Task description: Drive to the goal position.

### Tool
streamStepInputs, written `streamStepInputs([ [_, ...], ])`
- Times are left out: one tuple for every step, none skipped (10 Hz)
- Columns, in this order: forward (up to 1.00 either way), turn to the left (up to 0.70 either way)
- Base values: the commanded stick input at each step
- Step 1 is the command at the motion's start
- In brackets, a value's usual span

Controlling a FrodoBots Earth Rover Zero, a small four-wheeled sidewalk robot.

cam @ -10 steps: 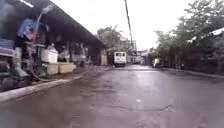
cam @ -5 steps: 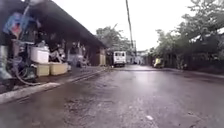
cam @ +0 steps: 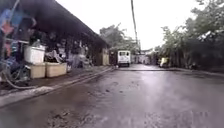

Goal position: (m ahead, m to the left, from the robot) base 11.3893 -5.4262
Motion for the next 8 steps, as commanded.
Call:
streamStepInputs([
  [1.00, 0.03],
  [1.00, 0.00],
  [1.00, 0.00],
  [1.00, 0.00],
  [1.00, 0.00],
  [1.00, 0.00],
  [1.00, 0.00],
  [1.00, 0.00],
])
